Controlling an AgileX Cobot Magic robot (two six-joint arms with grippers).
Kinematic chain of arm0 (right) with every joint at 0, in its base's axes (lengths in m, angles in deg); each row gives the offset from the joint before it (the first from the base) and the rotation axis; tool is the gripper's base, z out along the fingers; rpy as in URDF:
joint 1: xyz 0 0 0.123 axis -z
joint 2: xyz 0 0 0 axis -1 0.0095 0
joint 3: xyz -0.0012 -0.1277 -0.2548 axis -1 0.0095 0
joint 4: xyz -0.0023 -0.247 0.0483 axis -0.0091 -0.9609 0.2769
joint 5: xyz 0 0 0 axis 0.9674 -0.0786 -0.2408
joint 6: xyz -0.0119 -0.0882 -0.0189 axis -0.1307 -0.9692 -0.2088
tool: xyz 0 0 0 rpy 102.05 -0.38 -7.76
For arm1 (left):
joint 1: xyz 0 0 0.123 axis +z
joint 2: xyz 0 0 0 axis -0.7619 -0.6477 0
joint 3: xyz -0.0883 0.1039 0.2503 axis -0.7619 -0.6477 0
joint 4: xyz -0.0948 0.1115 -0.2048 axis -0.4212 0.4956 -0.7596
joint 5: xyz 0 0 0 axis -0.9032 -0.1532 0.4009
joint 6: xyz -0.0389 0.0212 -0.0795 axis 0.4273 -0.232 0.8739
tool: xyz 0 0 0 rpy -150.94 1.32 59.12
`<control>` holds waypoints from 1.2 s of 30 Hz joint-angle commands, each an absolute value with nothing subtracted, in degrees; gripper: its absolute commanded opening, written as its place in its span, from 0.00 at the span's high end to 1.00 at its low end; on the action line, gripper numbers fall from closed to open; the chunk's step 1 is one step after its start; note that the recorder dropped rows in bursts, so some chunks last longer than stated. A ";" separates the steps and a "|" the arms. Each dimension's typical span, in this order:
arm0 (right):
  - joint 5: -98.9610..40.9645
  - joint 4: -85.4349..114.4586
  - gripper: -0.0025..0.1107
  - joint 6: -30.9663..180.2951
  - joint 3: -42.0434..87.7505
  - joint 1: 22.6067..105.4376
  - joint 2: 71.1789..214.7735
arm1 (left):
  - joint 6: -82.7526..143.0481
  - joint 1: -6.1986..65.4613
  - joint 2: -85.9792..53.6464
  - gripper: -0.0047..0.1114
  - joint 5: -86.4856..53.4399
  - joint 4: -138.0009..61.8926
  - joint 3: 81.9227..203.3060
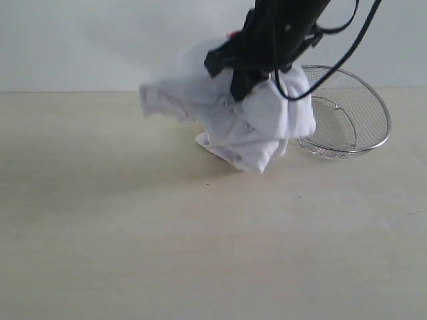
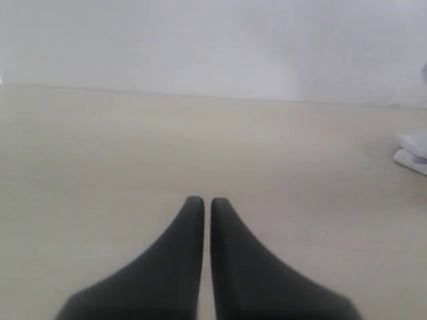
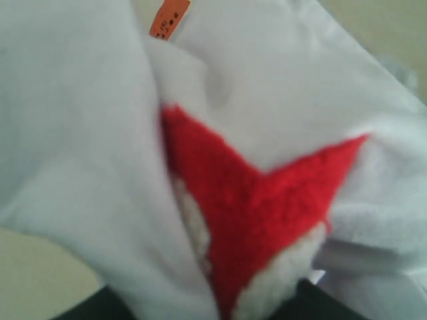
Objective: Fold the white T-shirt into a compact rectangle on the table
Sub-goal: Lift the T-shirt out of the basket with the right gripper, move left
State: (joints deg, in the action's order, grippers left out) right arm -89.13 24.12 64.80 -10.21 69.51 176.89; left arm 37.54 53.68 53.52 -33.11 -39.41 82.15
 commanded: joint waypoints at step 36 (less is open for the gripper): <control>-94.51 24.80 0.98 77.94 2.04 56.10 135.19 | 37.50 53.98 53.65 0.92 -32.85 -39.88 81.92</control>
State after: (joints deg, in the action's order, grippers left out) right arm -92.58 22.82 77.91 2.15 56.17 136.17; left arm 37.54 53.68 53.52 -33.11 -39.41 82.15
